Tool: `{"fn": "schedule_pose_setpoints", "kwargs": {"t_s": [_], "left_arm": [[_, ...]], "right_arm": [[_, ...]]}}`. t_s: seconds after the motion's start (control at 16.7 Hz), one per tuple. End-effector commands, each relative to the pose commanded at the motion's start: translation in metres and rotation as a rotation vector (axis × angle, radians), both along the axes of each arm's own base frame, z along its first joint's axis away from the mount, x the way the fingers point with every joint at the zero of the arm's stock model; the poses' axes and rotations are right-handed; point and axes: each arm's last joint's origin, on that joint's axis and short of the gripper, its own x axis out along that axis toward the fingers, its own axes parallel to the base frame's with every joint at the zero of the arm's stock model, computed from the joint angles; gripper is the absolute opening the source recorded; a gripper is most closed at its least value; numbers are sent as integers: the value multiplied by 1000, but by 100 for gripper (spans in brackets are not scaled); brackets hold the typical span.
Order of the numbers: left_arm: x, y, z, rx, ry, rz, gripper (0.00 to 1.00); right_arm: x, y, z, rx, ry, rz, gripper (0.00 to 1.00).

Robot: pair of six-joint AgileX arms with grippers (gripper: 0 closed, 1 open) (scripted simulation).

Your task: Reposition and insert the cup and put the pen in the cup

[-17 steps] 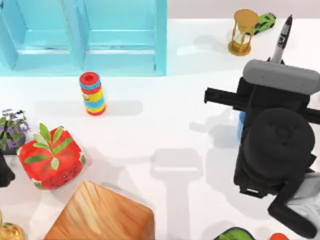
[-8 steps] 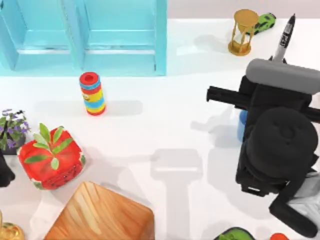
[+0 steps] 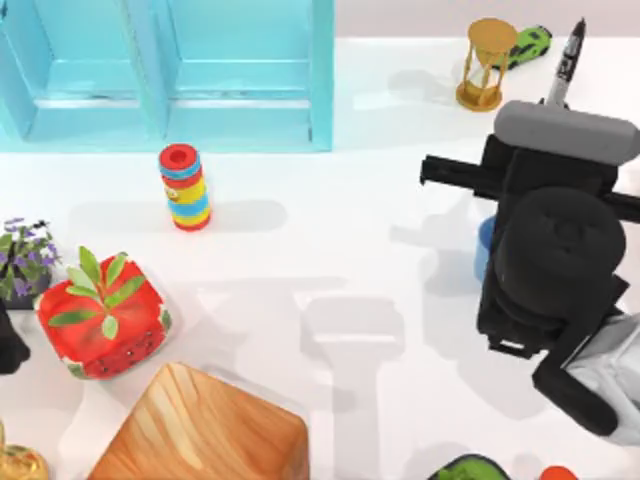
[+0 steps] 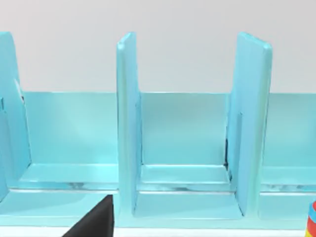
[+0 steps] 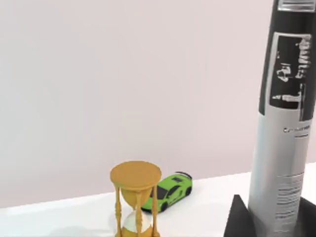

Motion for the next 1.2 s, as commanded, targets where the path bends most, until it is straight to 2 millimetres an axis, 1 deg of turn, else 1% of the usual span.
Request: {"fn": "schedule_pose_setpoints", "kwargs": {"t_s": [0.06, 0.84, 0.9, 1.2], "left_arm": [[0, 0, 0, 0, 0, 0, 100], [0, 0, 0, 0, 0, 0, 100], [0, 0, 0, 0, 0, 0, 100], [0, 0, 0, 0, 0, 0, 100]], "right_arm": [[0, 0, 0, 0, 0, 0, 0], [0, 0, 0, 0, 0, 0, 98], [0, 0, 0, 0, 0, 0, 100], [0, 0, 0, 0, 0, 0, 100]]}}
